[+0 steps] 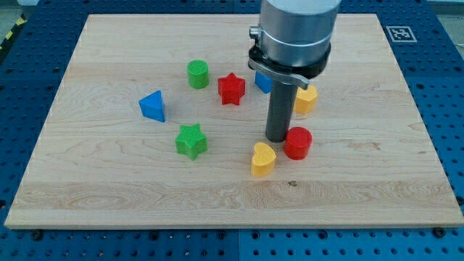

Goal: Place the red star horizontally left to the yellow hexagon

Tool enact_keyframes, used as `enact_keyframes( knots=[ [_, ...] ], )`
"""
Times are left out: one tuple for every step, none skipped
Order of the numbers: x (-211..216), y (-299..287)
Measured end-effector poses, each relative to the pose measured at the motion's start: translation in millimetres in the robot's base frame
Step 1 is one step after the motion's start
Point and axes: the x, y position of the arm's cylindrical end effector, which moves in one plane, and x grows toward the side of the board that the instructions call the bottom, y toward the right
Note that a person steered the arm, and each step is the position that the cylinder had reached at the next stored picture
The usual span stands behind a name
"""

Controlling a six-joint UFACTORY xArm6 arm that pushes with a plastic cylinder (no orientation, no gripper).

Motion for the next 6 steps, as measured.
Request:
enact_keyframes(
  knots=[
    [3,11],
    [-8,7],
    [-26,-6],
    [-26,-7],
    [-43,-9],
    [-67,-15]
  ],
)
